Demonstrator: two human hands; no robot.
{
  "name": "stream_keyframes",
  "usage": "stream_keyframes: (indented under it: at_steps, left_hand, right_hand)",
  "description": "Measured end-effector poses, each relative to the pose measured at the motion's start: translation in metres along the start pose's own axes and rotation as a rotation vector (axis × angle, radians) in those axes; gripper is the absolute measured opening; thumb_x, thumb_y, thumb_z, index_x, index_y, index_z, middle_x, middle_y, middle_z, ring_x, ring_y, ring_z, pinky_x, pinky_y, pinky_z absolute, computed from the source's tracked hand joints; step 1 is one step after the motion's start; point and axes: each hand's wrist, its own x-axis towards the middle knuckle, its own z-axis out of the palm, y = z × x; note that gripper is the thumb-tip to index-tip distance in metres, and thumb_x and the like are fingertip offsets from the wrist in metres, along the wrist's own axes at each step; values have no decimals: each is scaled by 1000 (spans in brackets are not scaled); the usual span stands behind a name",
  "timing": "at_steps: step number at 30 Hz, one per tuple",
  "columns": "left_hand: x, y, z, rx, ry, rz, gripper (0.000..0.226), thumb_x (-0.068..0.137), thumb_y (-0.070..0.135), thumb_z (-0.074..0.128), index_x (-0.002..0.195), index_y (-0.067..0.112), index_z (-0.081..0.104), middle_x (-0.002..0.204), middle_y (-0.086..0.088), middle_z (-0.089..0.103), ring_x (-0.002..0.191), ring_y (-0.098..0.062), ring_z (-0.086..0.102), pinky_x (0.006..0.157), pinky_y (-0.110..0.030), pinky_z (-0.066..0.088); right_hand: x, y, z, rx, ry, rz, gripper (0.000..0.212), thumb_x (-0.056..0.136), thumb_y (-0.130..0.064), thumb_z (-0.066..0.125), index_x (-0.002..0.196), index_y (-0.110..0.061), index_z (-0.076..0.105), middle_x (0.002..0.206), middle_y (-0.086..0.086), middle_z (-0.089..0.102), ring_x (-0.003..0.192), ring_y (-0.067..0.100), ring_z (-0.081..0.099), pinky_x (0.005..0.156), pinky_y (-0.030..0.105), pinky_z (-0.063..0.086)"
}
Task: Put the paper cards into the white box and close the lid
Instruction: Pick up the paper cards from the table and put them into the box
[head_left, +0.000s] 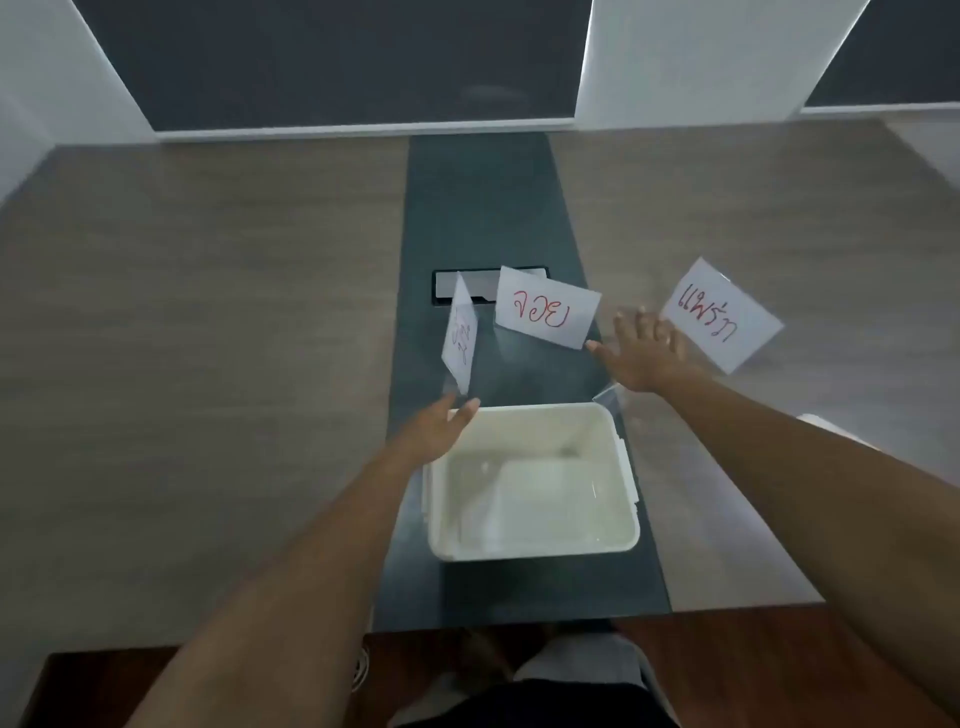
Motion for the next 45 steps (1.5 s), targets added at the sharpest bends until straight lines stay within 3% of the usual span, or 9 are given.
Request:
stream_keyframes:
  at_steps: [4,10,18,23,26,31,35,42,45]
  left_hand:
    - [-4,-7,11,-136,52,124,39,103,44,43,127,19,62,123,5,64,114,-12,57,90,-21,34]
    - [0,-16,18,-51,184,169,41,103,45,44,86,10,59,71,7,56,67,-8,50,64,-15,37]
    - [10,-18,24,-36,260,233,36,102,39,48,94,9,68,84,0,68,78,-17,58,67,-9,38]
    - [10,-19,25,-54,271,238,35,102,38,49,95,10,68,85,0,69,78,-18,60,68,-11,39]
    - [10,-17,25,-47,281,240,34,102,38,49,95,10,68,83,2,67,75,-15,58,66,-9,39]
    - [10,-17,28,-22,313,259,36,103,37,48,97,9,69,86,-1,70,78,-19,61,67,-17,41]
    - [11,-17,29,-15,308,248,38,103,39,47,99,9,69,88,-3,70,81,-22,62,74,-32,45]
    - [9,-16,28,-32,306,265,37,103,34,50,99,3,70,90,-11,72,84,-29,64,78,-37,47]
    - [9,-14,27,-36,294,266,38,103,33,48,99,2,69,91,-12,72,85,-28,64,77,-35,46]
  right_hand:
    - [1,3,6,-6,1,32,81,95,-68,16,157,-21,-5,163,14,-19,150,37,-17,119,52,-10]
    - [3,10,20,29,50,98,78,97,-64,14,158,-17,1,163,17,-15,151,38,-13,120,49,-9]
    - [3,24,24,102,34,146,52,105,-36,26,146,-5,34,159,32,2,146,48,16,117,51,22]
    - [5,27,18,270,18,179,38,100,-16,37,130,2,50,132,28,52,121,45,51,100,50,44]
    - [5,30,18,422,54,230,32,99,-8,42,128,2,51,126,24,58,114,40,58,94,44,50]
    - [-2,34,11,617,136,259,69,93,2,53,153,-10,21,147,21,40,133,39,45,102,45,45]
    - [-9,38,-4,617,217,213,76,93,2,52,155,-17,12,141,20,48,125,38,52,93,45,49]
    - [-21,38,-60,493,334,155,55,90,-4,47,144,-8,39,136,19,56,124,38,53,99,44,44]
    - [-31,30,-91,484,358,94,48,89,-7,47,137,-9,46,129,18,61,116,38,58,90,41,48]
